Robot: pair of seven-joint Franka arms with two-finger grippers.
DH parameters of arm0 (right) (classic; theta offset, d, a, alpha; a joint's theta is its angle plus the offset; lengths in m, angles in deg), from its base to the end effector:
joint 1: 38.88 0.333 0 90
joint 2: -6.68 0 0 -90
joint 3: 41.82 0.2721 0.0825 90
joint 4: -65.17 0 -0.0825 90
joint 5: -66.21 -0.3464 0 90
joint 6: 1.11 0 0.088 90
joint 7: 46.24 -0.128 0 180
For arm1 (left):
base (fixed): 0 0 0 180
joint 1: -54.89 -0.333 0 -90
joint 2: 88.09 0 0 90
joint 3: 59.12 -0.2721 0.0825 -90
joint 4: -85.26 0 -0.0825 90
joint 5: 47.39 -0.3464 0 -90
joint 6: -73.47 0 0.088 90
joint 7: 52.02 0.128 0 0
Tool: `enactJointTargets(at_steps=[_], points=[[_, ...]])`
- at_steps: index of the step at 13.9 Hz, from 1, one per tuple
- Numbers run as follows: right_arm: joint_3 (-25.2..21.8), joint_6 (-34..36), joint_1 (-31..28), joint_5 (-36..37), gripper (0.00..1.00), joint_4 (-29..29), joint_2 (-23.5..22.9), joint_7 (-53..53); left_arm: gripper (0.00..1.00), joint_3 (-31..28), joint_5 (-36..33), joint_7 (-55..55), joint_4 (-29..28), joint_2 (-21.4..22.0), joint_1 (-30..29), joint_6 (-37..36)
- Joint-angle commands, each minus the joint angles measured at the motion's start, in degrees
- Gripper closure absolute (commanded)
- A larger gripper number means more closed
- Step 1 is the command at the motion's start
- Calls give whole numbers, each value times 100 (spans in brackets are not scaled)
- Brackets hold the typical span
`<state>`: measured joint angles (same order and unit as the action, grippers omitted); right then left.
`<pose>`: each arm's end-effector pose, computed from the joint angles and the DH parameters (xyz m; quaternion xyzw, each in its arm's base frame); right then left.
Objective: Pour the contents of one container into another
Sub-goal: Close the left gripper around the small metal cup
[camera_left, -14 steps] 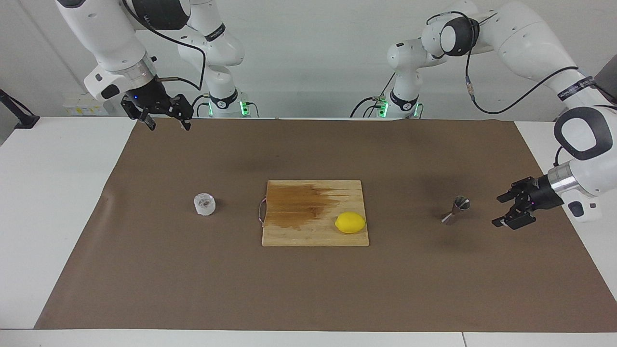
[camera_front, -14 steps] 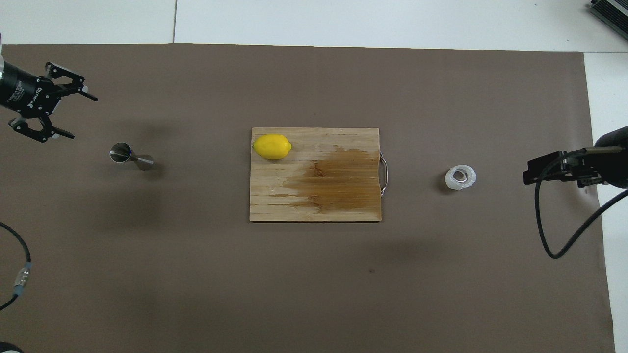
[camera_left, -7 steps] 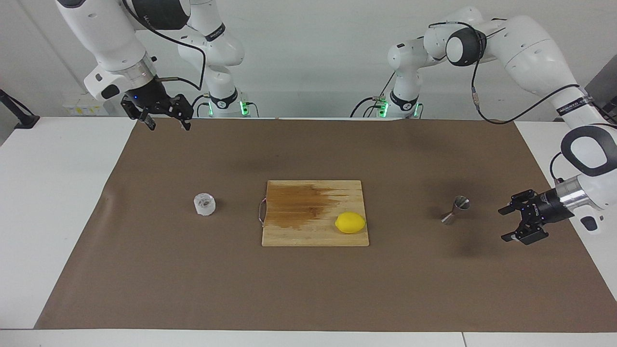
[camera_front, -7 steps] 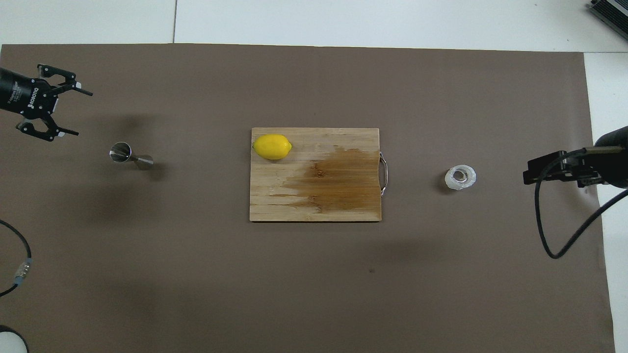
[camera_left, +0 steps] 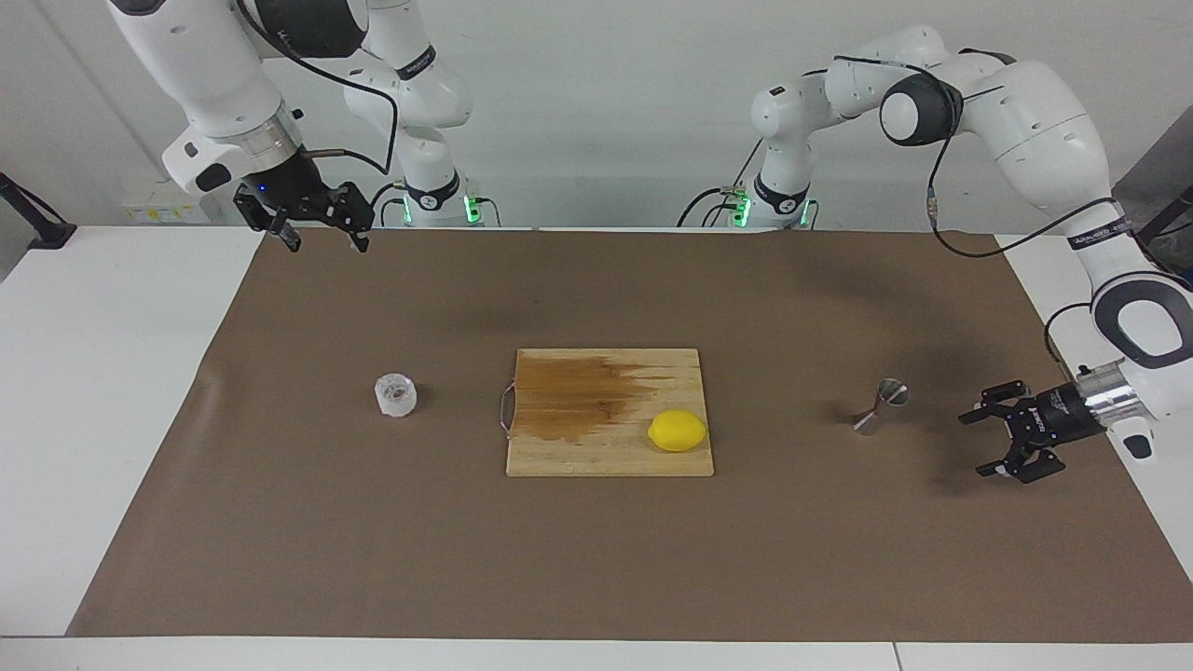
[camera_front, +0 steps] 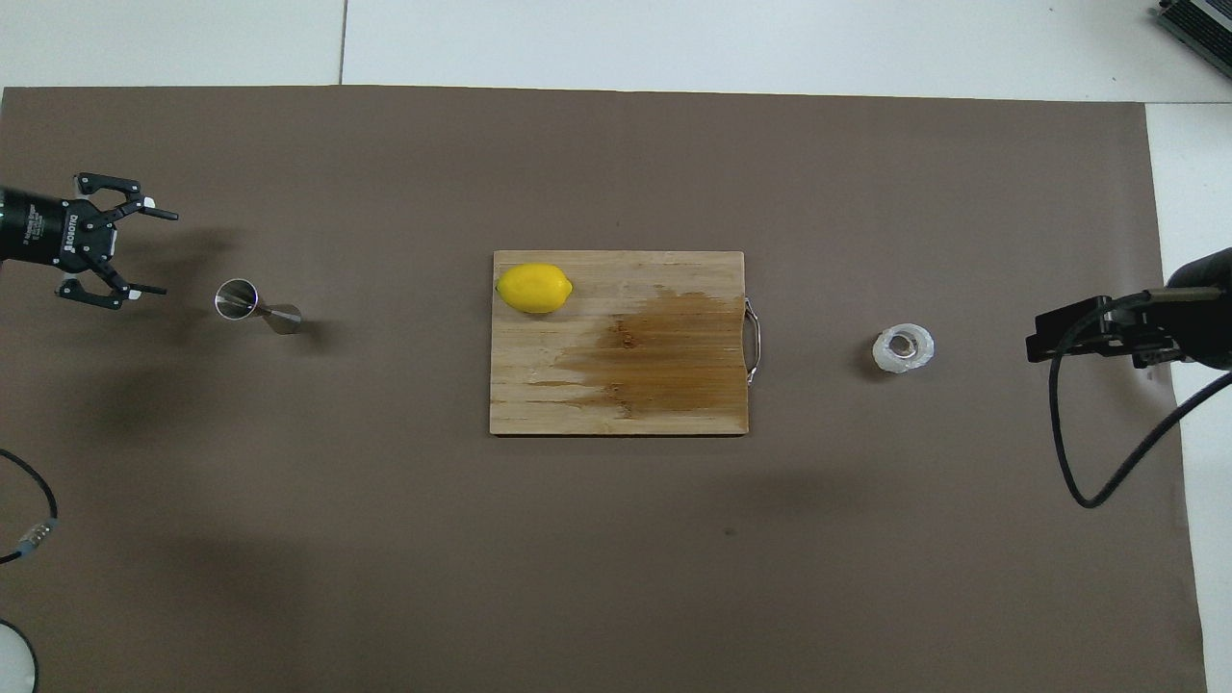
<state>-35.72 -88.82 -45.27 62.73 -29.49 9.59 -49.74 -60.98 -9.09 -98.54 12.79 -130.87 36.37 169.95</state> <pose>0.4962 0.0066 0.5470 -0.9984 0.0331 0.0361 0.0267 0.6325 0.1528 0.2754 0.7327 0.5887 -0.2191 0.2618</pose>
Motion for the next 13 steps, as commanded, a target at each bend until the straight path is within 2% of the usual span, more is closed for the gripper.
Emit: enactJointTargets(at_steps=[1,4,7,9,13], points=[[23,-1,-64,-118,0,-61,43,43,0,36,563,-15,-1116,479,-143,397],[23,-1,-64,-118,0,-61,43,43,0,45,1064,29,-1883,787,-108,495],[23,-1,-64,-118,0,-61,43,43,0,71,1337,90,-2314,928,-11,687],[23,-1,-64,-118,0,-61,43,43,0,89,1872,82,-2587,1042,-2,662],[23,-1,-64,-118,0,-61,43,43,0,124,2463,318,-2992,1105,-11,635]])
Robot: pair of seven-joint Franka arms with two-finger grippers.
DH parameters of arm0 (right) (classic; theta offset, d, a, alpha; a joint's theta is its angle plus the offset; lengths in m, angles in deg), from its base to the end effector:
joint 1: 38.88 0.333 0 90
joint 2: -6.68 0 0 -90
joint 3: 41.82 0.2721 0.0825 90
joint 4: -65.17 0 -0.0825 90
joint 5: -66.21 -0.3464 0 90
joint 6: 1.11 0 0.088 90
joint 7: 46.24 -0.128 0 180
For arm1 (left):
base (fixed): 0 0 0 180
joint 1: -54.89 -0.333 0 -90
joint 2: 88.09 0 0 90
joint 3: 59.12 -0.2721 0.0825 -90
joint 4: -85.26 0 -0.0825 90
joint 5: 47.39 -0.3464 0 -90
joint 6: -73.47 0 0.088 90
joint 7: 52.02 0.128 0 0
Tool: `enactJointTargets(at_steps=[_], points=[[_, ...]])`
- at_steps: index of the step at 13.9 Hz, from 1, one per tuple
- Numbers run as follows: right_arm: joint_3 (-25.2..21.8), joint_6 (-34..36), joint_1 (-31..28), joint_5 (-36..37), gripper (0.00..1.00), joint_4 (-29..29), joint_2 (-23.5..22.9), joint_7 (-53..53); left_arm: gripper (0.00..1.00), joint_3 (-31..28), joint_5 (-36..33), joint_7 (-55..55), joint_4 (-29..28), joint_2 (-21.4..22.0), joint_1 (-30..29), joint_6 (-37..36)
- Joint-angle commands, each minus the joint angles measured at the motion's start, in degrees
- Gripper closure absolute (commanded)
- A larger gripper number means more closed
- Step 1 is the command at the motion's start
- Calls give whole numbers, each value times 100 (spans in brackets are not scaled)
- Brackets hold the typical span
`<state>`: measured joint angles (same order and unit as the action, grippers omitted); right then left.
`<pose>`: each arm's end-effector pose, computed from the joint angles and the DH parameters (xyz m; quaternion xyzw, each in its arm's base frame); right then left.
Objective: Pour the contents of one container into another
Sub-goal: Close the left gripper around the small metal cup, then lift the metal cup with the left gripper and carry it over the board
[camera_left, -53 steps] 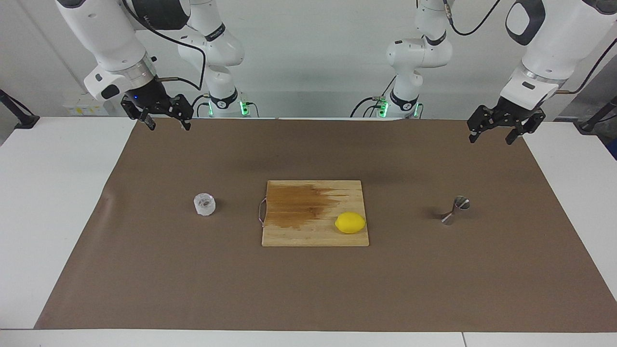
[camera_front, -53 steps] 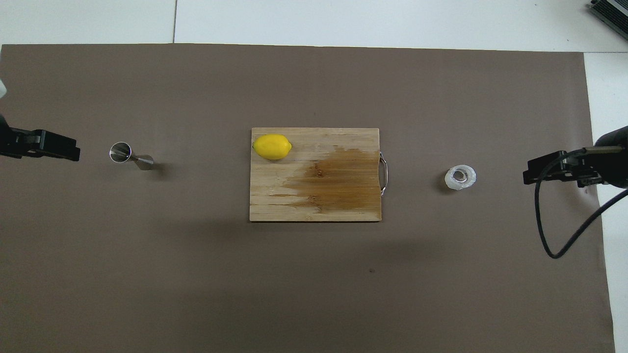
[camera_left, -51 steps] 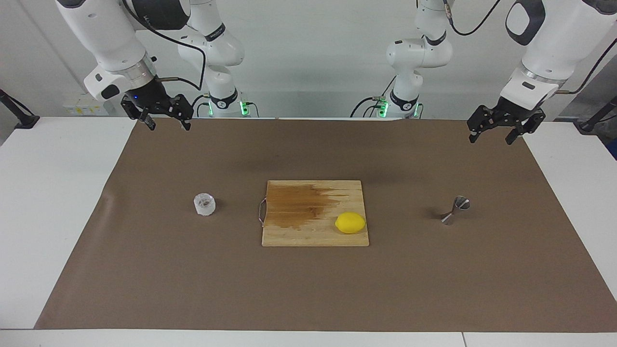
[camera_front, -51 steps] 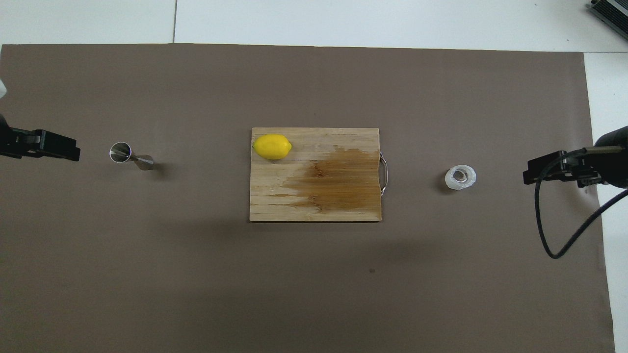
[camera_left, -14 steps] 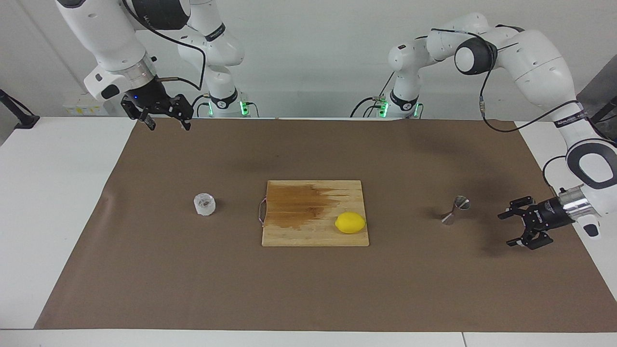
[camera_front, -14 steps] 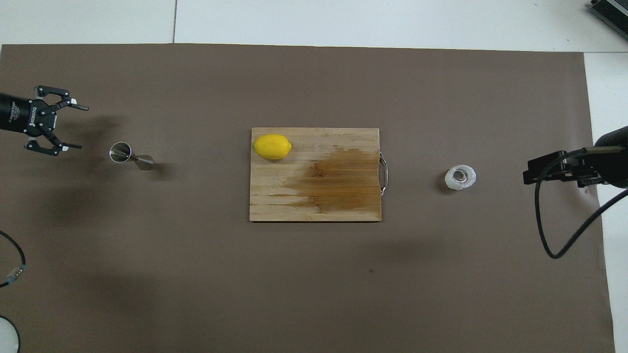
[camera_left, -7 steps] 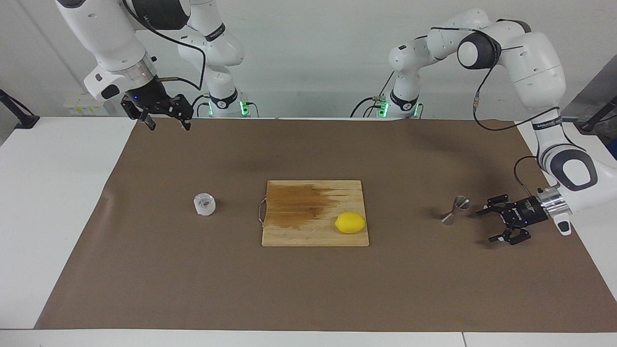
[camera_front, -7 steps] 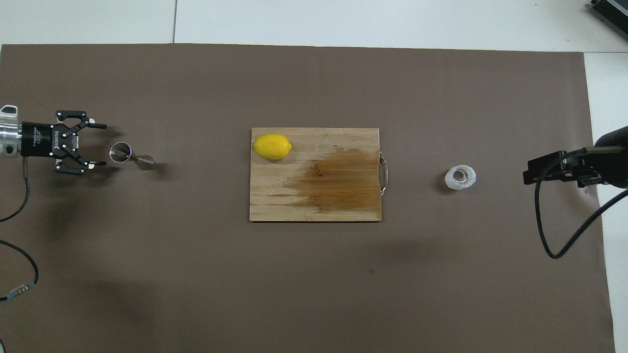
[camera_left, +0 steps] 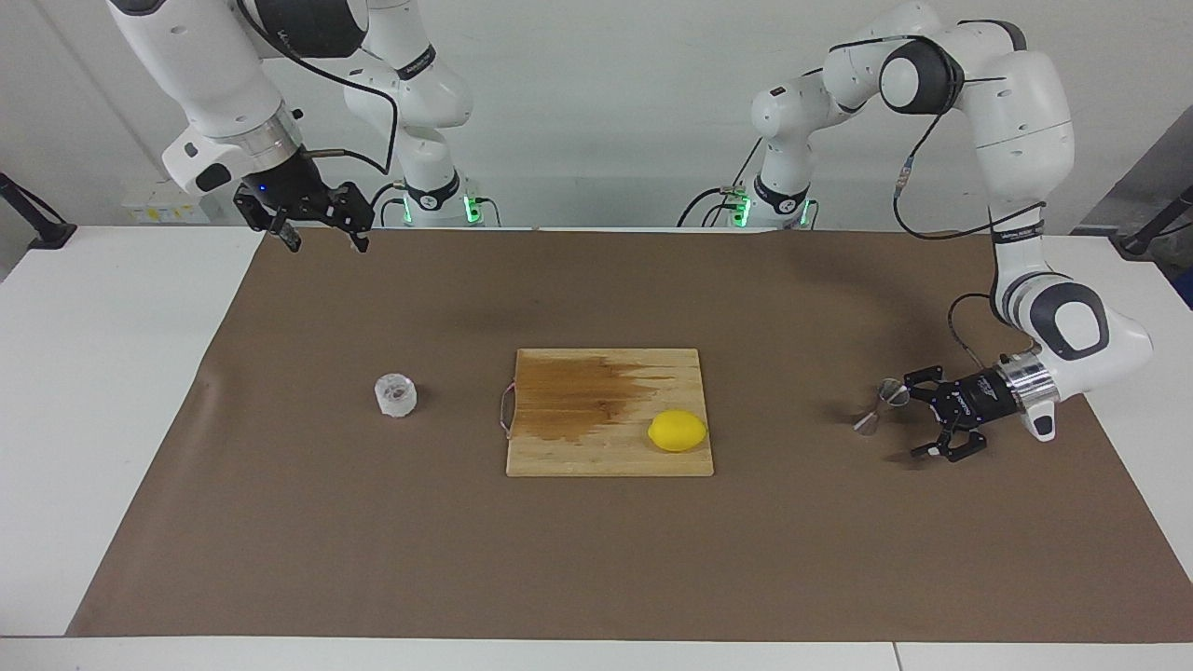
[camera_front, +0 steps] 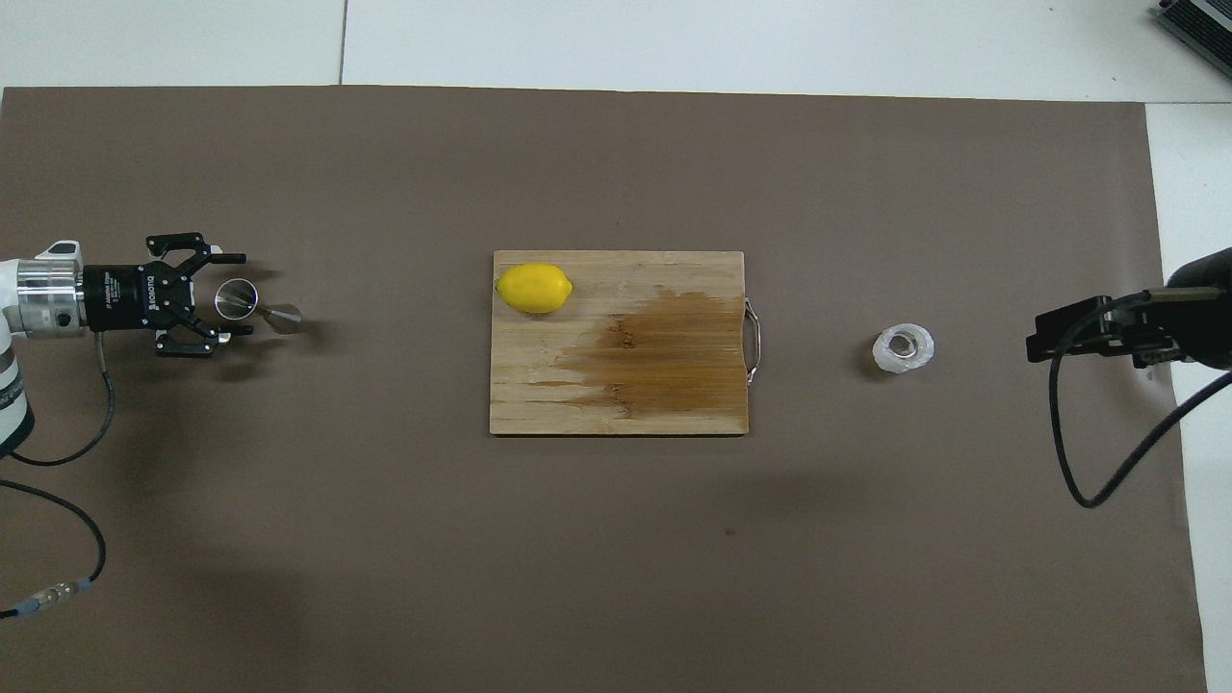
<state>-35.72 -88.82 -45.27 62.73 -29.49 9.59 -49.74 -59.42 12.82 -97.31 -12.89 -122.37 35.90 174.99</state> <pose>0.4962 0.0066 0.5470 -0.9984 0.0331 0.0361 0.0267 0.5775 0.1028 0.2233 0.5840 0.6381 -0.3248 0.3824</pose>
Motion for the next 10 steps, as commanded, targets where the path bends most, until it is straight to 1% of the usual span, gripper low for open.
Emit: enactJointTargets(at_steps=[1,3,6,10], points=[[23,-1,-64,-118,0,-61,43,43,0,-32,307,205,-425,237,18,79],[23,-1,-64,-118,0,-61,43,43,0,-32,648,388,-547,263,0,-79],[23,-1,-64,-118,0,-61,43,43,0,-23,711,766,-767,333,27,-149],[23,-10,-64,-118,0,-61,43,43,0,-32,860,811,-759,342,18,-281]])
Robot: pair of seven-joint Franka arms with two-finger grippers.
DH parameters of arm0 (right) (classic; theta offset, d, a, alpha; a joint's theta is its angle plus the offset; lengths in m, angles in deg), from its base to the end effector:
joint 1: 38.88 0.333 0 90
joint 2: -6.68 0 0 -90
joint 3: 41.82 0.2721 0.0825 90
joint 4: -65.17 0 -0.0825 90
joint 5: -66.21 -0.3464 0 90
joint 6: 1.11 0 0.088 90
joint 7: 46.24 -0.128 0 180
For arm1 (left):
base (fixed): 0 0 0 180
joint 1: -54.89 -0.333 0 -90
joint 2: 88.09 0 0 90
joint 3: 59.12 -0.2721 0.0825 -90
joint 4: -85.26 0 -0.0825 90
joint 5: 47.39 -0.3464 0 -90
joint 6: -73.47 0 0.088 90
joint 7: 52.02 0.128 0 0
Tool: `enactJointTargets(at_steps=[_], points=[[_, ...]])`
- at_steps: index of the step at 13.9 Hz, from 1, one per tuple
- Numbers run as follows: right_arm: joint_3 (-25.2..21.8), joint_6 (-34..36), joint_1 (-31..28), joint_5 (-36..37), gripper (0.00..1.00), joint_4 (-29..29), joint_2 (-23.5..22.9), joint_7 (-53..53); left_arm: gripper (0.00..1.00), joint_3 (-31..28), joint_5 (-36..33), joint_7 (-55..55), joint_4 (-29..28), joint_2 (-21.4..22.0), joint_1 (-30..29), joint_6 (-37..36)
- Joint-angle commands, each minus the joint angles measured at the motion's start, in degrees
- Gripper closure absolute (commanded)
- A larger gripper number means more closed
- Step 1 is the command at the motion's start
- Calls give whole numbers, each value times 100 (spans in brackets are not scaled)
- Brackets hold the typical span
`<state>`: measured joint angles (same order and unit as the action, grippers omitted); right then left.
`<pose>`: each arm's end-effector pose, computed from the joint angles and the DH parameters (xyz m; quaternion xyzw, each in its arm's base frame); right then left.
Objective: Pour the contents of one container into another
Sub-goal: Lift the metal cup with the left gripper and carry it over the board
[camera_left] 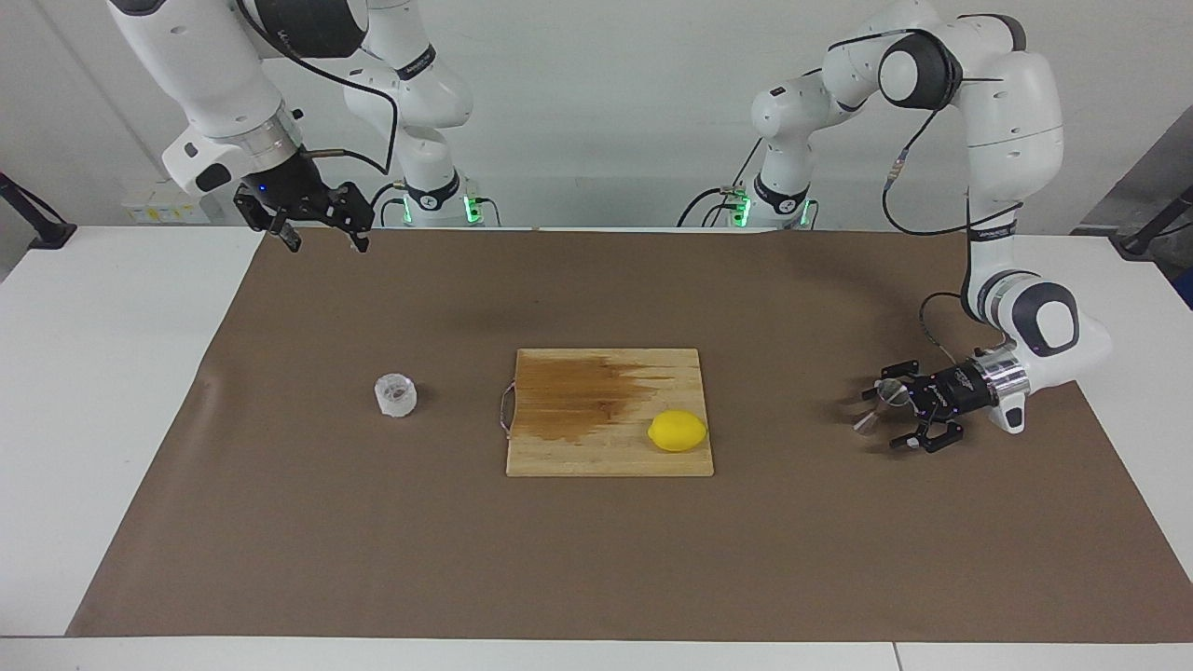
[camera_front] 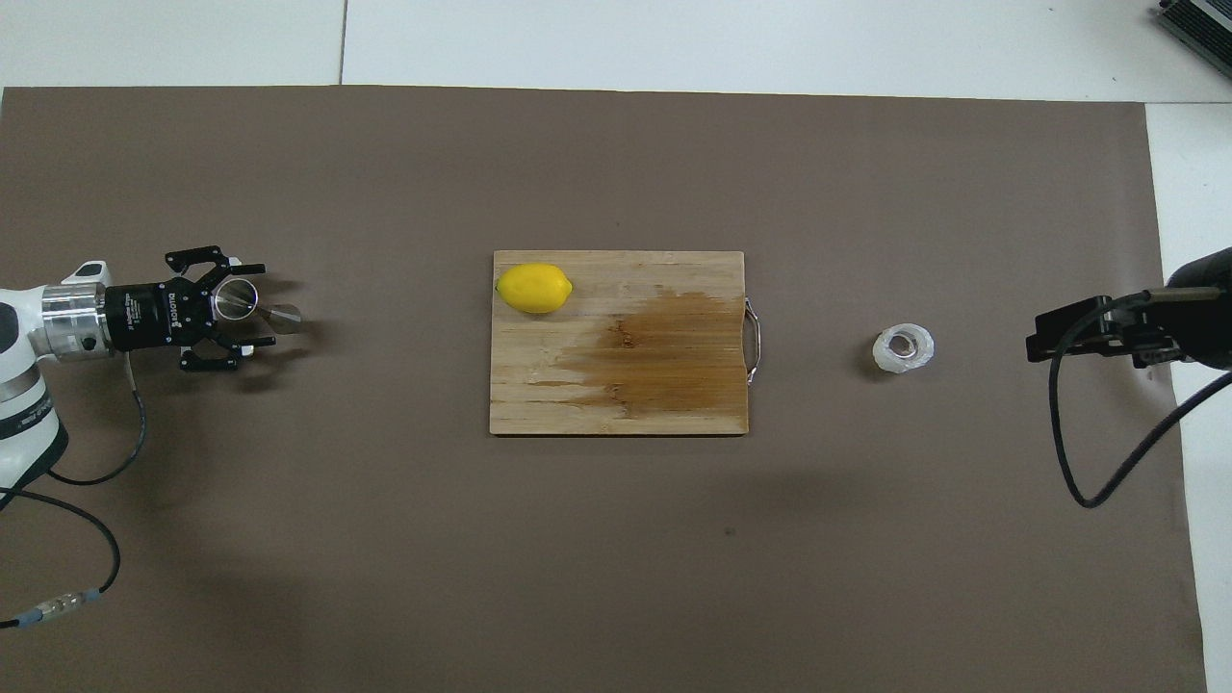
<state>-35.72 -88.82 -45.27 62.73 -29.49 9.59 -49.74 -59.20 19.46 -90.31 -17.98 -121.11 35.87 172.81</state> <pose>0.4962 0.0066 0.5470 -0.9984 0.0331 0.0361 0.0267 0.5620 0.0856 0.2147 0.5713 0.6056 -0.3417 0.4361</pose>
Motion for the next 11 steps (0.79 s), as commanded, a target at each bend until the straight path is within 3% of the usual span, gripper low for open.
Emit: enactJointTargets(at_steps=[1,7,9,11], points=[[23,-1,-64,-118,0,-61,43,43,0,-54,240,102,-258,226,4,-98],[23,-1,-64,-118,0,-61,43,43,85,-54,285,102,-267,234,-40,-160],[23,-1,-64,-118,0,-61,43,43,97,-62,328,93,-267,234,-58,-160],[23,-1,-64,-118,0,-61,43,43,100,-71,416,41,-232,234,-75,-186]])
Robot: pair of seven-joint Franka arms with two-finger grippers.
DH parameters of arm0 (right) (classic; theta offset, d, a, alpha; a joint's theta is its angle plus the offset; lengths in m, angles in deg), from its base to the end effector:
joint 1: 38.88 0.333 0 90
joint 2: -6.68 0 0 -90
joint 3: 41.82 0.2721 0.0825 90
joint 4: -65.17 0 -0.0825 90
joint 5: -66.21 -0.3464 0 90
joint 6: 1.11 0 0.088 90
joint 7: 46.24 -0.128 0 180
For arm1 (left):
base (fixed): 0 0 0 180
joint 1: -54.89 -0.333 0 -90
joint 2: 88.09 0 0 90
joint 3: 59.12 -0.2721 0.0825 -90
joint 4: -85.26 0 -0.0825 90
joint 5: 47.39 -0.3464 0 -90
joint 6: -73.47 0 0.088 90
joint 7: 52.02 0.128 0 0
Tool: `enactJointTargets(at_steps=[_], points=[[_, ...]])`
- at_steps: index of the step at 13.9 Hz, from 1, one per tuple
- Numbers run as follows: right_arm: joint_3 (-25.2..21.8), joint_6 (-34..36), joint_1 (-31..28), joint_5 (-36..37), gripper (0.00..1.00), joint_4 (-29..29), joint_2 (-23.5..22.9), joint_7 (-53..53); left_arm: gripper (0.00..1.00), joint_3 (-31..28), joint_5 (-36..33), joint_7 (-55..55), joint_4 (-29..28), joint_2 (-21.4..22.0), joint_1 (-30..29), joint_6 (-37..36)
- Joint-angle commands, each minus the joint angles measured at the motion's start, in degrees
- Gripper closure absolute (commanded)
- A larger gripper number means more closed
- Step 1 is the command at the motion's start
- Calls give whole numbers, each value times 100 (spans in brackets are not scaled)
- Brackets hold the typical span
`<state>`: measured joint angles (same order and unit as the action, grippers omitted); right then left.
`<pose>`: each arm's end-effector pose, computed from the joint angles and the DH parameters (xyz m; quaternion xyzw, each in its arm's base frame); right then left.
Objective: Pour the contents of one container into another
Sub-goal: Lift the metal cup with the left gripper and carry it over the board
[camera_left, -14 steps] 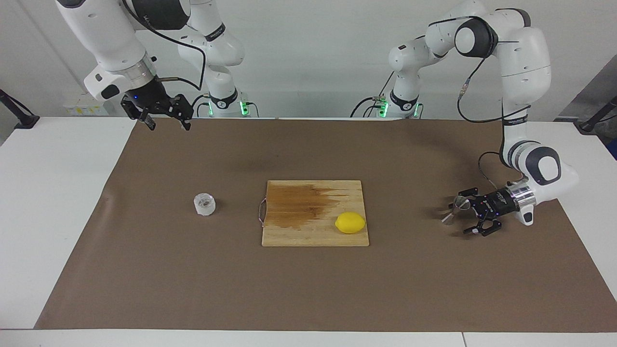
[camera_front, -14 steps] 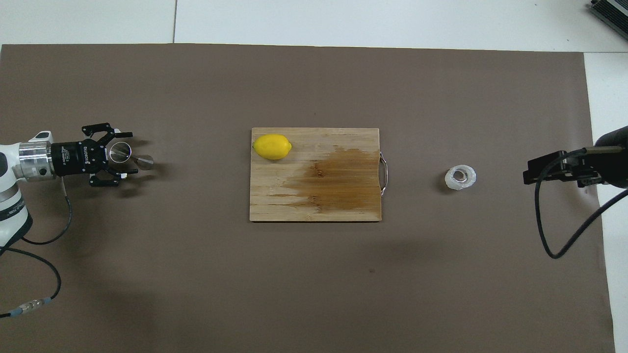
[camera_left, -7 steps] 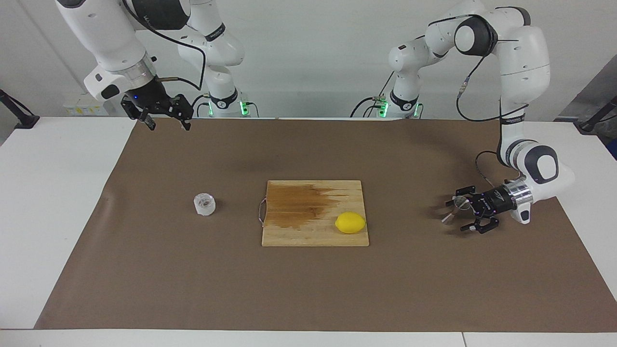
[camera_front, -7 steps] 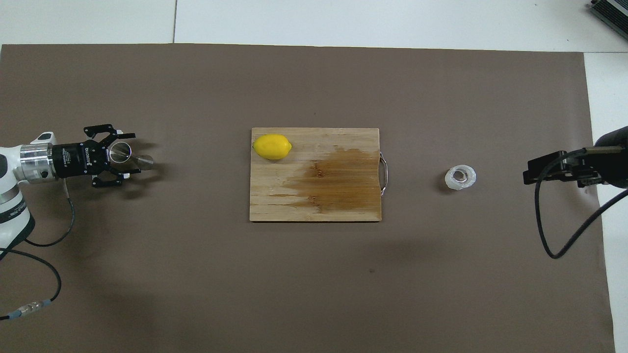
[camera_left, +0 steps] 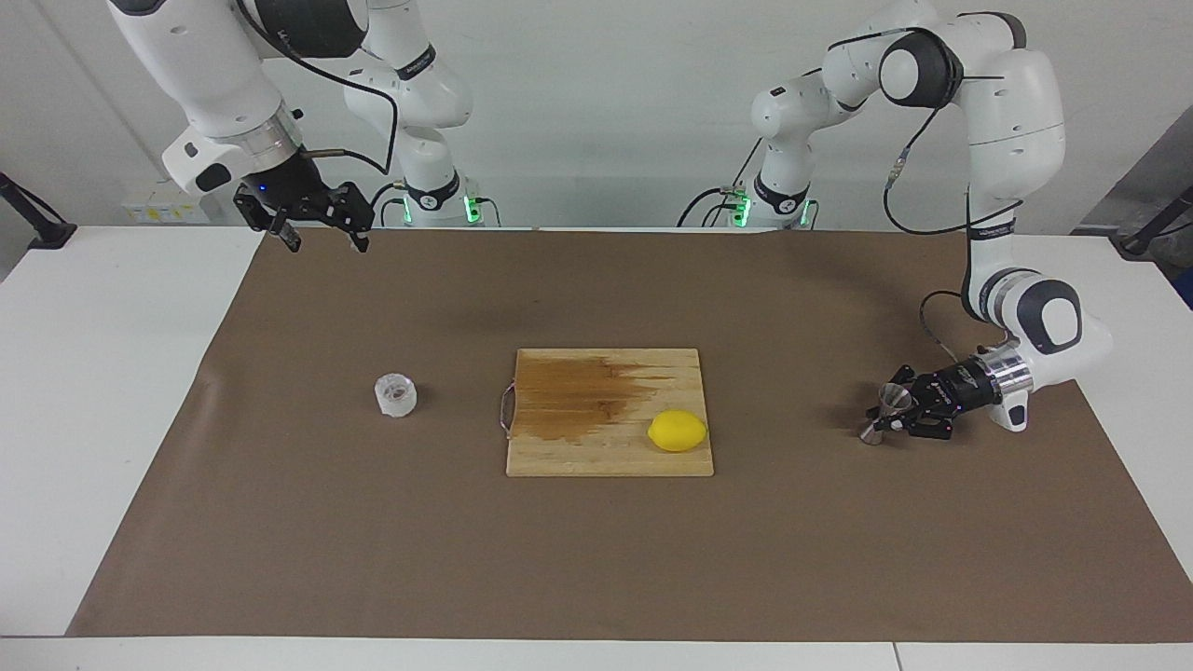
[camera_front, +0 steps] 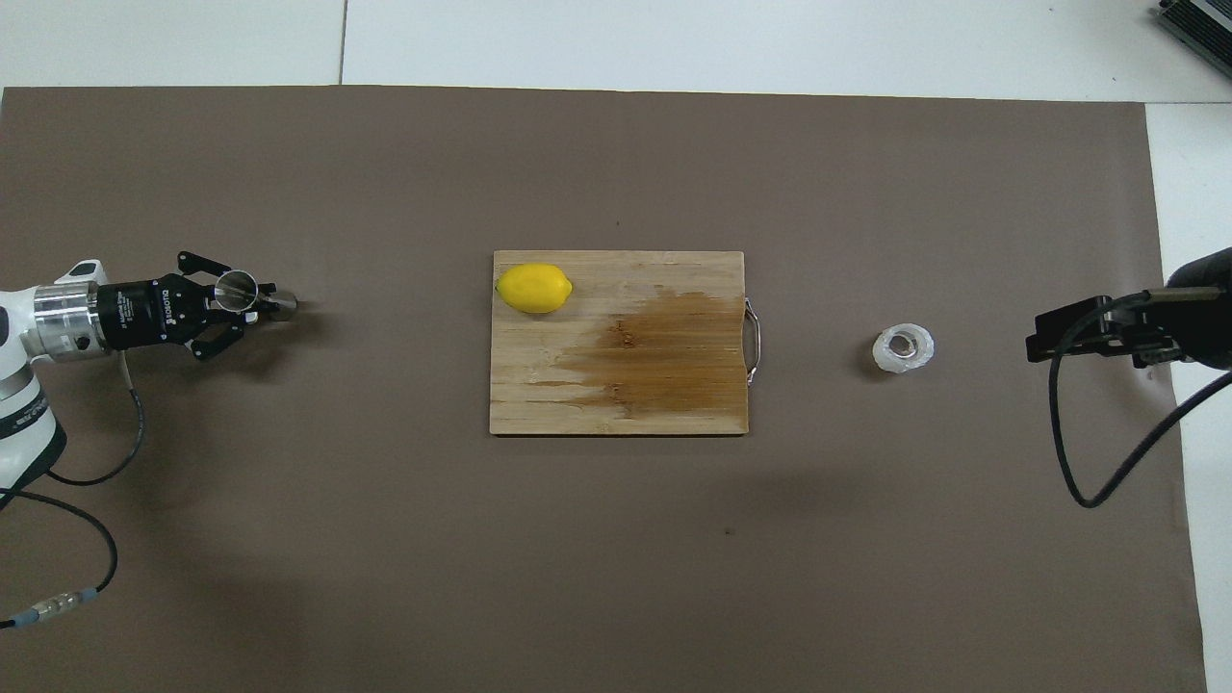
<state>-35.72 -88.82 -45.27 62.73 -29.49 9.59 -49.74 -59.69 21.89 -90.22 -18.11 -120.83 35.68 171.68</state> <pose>0.4962 0.0066 0.5470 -0.9984 0.0331 0.0361 0.0267 0.5631 0.0888 0.2203 0.5562 0.6049 -0.3440 0.4542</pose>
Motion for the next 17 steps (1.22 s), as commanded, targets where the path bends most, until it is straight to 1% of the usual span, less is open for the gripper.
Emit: enactJointTargets(at_steps=[1,3,5,8,11,12,14,17], points=[[23,-1,-64,-118,0,-61,43,43,100,-22,182,23,-193,206,-56,-82],[23,-1,-64,-118,0,-61,43,43,100,-13,287,-3,-158,215,-30,-152],[23,-1,-64,-118,0,-61,43,43,100,-5,341,-344,-131,372,84,-109],[23,-1,-64,-118,0,-61,43,43,100,-4,463,-505,-140,583,531,-74],[23,-1,-64,-118,0,-61,43,43,100,-5,543,-1275,-158,812,988,119],[23,-1,-64,-118,0,-61,43,43,100,4,577,-1322,-166,908,1129,137],[23,-1,-64,-118,0,-61,43,43,100,-5,805,-1322,-158,988,1488,181],[23,-1,-64,-118,0,-61,43,43,100,-5,1306,-1313,-140,997,2025,453]])
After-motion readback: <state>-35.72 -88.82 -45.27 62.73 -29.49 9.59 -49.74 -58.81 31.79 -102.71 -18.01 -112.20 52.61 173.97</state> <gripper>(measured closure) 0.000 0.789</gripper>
